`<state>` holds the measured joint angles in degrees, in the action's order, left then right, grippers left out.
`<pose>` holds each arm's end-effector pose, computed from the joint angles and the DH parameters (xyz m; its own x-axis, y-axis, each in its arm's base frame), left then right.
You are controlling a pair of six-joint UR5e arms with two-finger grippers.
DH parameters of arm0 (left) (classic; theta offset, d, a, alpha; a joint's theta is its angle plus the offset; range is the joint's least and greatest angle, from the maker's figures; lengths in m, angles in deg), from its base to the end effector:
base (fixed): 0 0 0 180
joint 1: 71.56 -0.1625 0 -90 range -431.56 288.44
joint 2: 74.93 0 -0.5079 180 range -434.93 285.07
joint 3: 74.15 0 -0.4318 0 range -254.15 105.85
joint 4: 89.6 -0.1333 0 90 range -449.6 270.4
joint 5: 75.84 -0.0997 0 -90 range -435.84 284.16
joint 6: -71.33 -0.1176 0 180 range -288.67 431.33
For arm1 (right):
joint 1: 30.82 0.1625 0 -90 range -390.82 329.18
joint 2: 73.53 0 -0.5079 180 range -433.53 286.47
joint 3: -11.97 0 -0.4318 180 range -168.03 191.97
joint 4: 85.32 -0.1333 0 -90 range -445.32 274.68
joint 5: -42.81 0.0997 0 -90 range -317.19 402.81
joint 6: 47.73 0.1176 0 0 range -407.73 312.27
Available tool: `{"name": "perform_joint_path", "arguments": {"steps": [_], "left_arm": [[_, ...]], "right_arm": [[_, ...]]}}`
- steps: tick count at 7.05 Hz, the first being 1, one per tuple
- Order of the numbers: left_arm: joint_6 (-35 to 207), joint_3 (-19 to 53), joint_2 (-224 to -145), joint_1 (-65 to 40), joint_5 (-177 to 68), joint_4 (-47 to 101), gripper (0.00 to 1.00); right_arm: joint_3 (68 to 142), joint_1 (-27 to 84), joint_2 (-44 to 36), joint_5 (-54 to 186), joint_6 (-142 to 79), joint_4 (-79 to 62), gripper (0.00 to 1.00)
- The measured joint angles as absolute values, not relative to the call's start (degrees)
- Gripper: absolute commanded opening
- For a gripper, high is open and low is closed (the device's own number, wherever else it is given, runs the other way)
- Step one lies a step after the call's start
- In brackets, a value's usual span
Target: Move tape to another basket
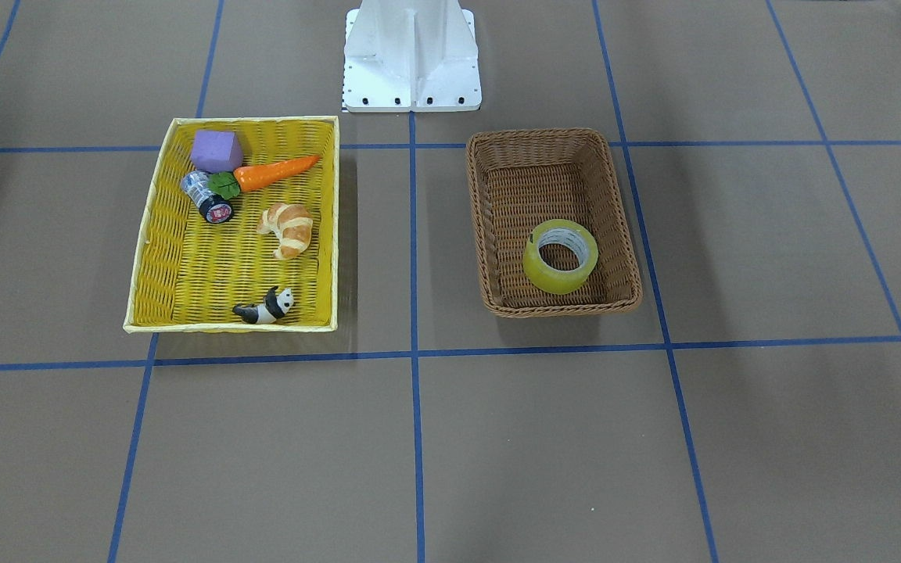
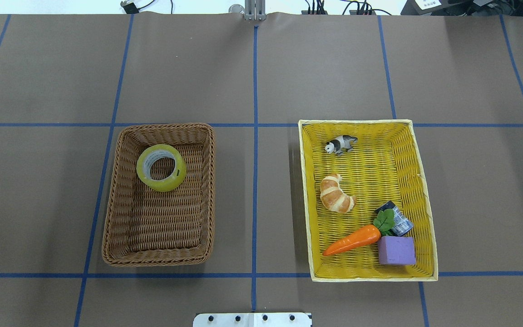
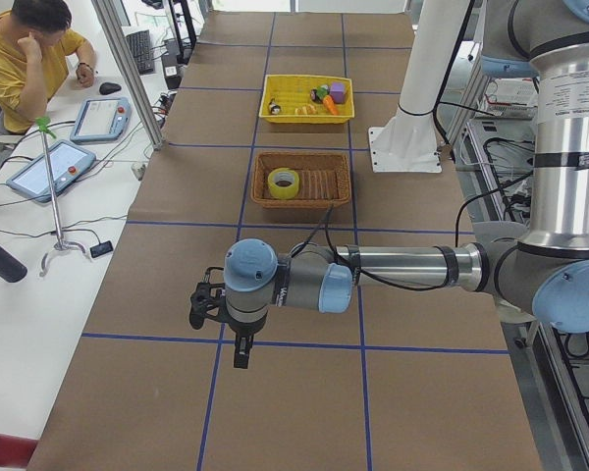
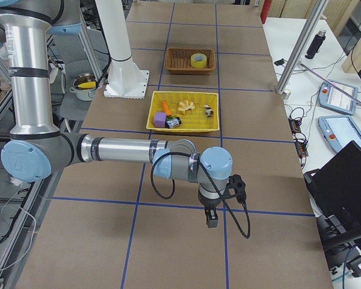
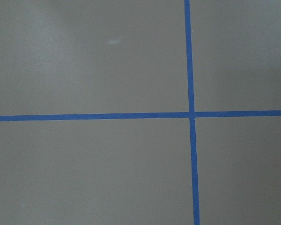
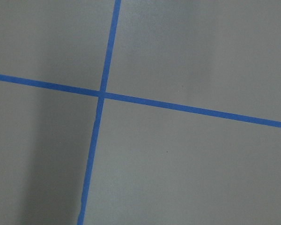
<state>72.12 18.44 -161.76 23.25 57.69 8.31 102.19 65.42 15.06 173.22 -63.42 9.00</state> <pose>-0.0952 -0.5073 0.7458 0.7286 0.0131 -0.6848 0.0932 0.9886 0.1182 0.1154 -0.5301 0.7521 0.7549 -0.1597 0.6361 0.0993 0.9865 0.1299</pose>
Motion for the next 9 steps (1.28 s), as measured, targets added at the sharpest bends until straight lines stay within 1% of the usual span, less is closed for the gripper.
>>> {"name": "perform_joint_path", "arguments": {"steps": [9], "left_arm": [[72.12, 18.57, -160.95, 23.21, 57.38, 8.27, 0.99]], "right_arm": [[101.80, 65.33, 15.14, 175.35, -64.02, 9.02, 1.00]]}}
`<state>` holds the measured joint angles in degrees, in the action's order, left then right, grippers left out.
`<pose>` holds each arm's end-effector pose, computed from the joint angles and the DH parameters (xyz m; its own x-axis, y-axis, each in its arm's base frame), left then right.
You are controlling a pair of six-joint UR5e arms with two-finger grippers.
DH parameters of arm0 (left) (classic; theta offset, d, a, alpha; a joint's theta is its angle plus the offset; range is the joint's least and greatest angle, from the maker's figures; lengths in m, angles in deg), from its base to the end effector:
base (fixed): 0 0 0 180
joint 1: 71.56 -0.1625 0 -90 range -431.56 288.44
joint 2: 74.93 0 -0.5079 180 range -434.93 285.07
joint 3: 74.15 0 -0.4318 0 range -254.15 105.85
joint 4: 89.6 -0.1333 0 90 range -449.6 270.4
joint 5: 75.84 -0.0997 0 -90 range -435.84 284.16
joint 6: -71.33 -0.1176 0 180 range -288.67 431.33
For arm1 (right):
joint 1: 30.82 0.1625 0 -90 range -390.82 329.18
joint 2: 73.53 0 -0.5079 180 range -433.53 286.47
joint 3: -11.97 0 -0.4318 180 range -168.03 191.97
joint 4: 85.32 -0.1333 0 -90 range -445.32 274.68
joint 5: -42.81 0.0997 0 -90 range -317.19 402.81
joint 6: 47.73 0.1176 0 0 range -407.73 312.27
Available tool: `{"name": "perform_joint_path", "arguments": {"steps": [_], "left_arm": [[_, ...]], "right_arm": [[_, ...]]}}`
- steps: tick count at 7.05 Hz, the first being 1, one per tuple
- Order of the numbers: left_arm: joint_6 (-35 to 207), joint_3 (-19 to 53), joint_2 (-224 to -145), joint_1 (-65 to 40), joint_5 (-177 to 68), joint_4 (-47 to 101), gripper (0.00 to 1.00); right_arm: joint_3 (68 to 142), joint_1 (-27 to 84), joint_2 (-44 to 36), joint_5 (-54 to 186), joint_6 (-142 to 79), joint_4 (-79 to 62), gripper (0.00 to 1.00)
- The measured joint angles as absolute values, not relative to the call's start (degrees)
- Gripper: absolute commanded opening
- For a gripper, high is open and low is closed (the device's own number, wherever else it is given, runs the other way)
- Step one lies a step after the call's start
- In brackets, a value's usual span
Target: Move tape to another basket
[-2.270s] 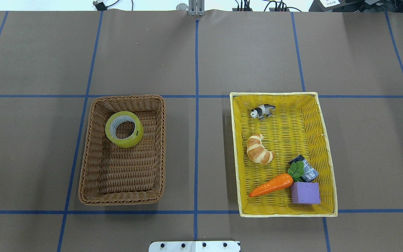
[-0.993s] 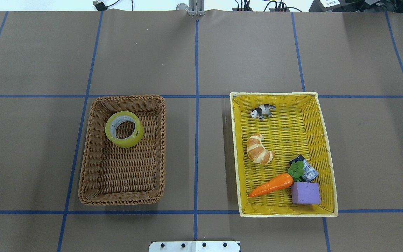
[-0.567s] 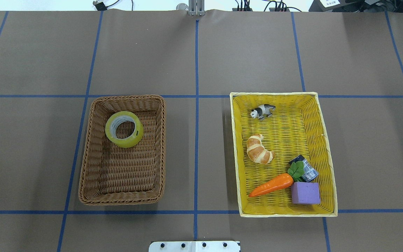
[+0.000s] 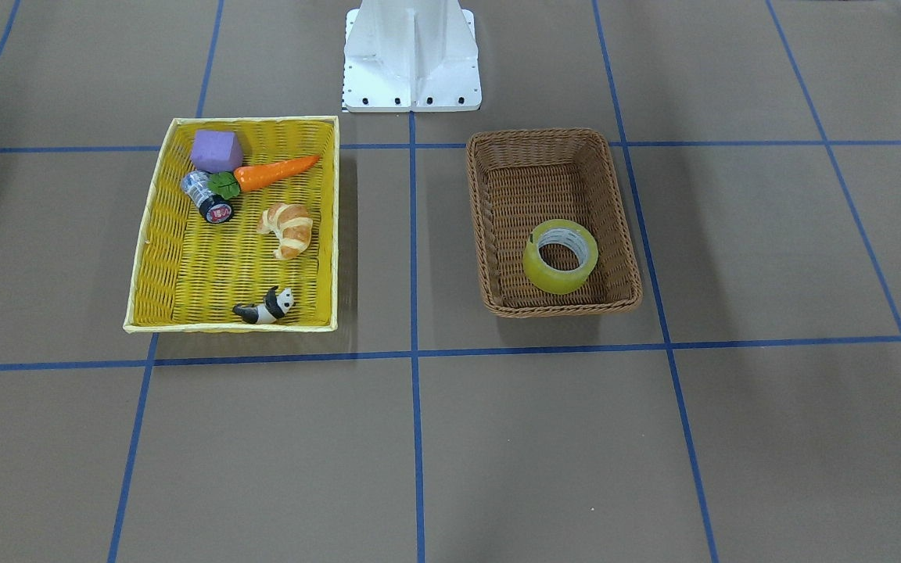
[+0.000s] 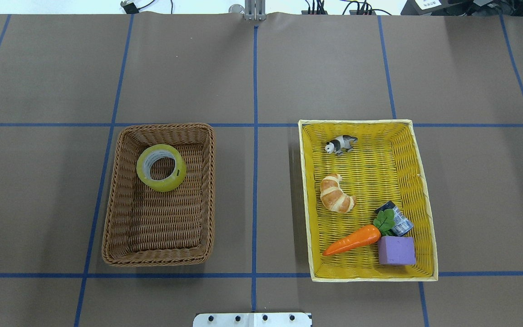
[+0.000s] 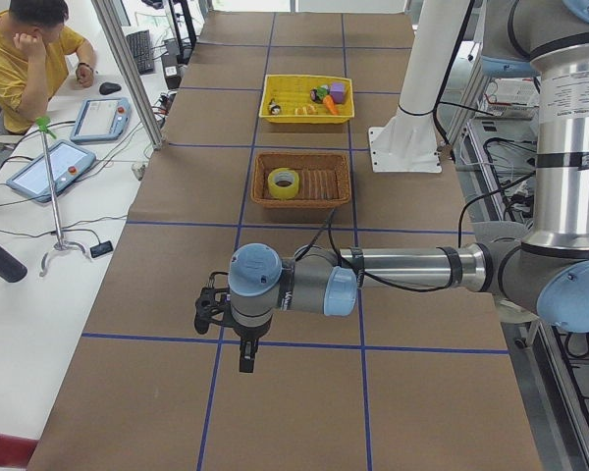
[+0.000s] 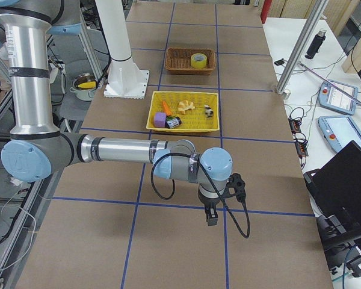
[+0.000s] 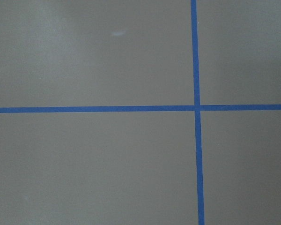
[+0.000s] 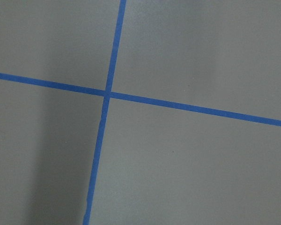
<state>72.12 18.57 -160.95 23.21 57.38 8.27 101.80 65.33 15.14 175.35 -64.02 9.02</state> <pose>-0.0946 -0.4992 0.7523 0.7316 0.0043 -0.6818 0.0927 0.9901 0.1057 0.1111 -0.5294 0.7536 0.7293 -0.1669 0.6635 0.1017 0.9855 0.1361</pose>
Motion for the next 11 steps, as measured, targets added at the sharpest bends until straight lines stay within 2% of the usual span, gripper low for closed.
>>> {"name": "perform_joint_path", "arguments": {"steps": [11], "left_arm": [[72.12, 18.57, -160.27, 23.20, 57.58, 8.31, 0.99]], "right_arm": [[102.39, 65.34, 17.52, 176.13, -63.92, 9.00, 1.00]]}}
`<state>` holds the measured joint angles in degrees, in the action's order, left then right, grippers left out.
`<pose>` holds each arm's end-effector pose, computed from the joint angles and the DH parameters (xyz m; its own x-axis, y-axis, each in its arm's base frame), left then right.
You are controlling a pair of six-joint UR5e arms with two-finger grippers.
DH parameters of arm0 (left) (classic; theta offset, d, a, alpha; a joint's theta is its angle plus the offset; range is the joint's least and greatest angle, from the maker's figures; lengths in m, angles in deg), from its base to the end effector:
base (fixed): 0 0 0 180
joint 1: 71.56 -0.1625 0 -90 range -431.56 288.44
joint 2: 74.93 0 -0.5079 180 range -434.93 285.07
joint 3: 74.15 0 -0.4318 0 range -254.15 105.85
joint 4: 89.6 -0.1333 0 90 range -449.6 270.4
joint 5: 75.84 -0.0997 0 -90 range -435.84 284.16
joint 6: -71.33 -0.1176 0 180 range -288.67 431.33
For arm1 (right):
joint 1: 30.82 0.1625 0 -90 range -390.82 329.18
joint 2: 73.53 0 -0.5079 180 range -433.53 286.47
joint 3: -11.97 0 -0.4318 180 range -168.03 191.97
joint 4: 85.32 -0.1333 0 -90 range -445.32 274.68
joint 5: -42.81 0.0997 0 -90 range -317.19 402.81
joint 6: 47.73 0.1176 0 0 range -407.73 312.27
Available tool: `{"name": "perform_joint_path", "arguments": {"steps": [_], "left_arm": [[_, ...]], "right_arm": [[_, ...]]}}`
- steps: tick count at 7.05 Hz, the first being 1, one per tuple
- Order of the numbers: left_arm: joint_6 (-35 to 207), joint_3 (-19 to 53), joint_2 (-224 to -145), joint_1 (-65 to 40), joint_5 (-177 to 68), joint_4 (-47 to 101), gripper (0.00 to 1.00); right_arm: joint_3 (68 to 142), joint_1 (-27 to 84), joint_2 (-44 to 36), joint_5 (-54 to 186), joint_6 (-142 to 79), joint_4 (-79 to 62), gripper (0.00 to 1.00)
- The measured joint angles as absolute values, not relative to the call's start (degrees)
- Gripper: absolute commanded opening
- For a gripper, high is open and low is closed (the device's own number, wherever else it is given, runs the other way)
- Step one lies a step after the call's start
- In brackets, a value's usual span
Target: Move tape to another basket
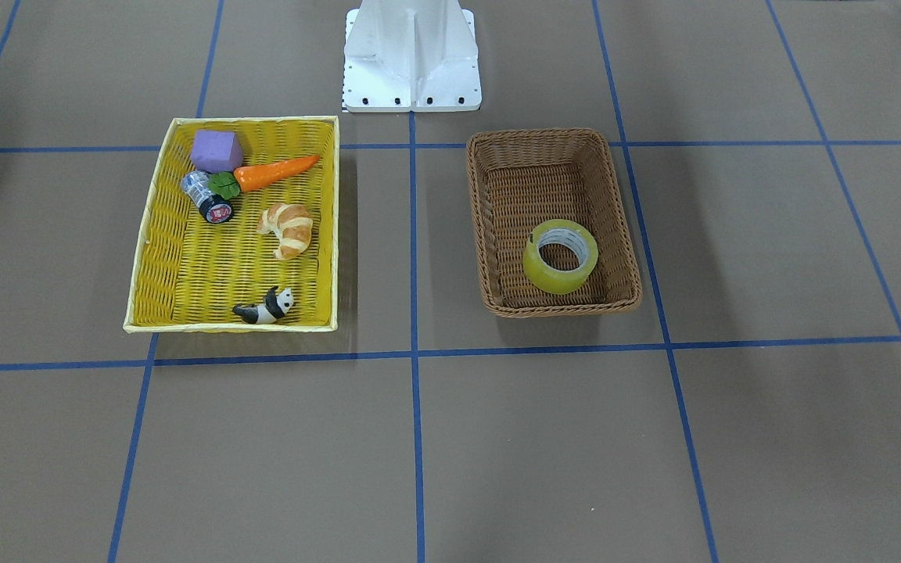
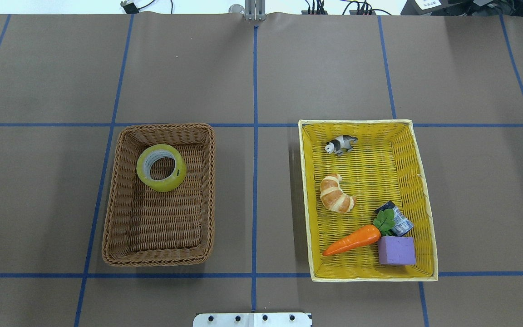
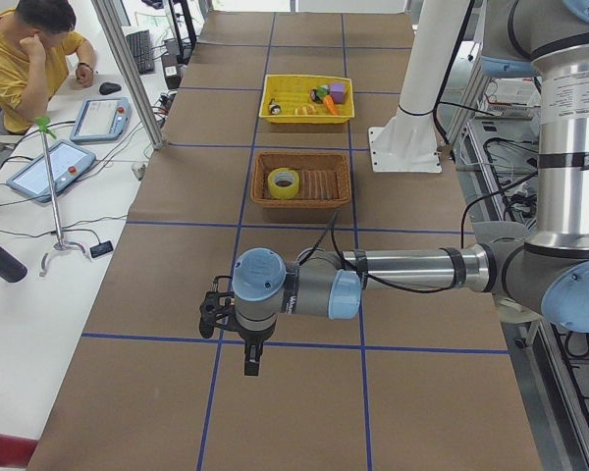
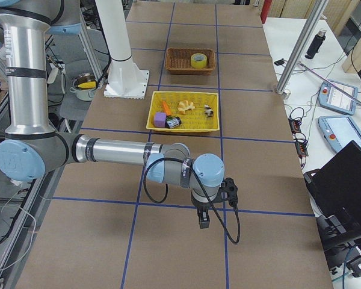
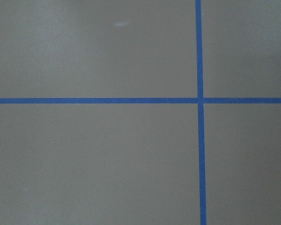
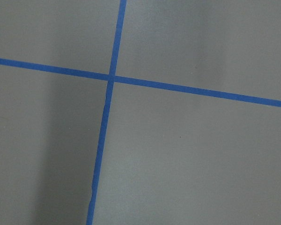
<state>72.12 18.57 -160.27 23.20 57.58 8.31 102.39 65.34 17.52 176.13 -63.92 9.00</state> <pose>-0.0936 -0.4923 0.7579 0.7286 -0.0027 -0.6850 0.0926 0.9912 0.0946 0.1075 -0.5058 0.7689 0.7184 -0.1447 0.6805 0.0972 0.9894 0.1077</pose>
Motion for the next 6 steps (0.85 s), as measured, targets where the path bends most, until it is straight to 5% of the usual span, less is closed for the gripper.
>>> {"name": "perform_joint_path", "arguments": {"steps": [6], "left_arm": [[72.12, 18.37, -160.19, 23.19, 57.58, 8.31, 0.99]], "right_arm": [[103.09, 65.34, 17.53, 176.80, -63.39, 9.01, 1.00]]}}
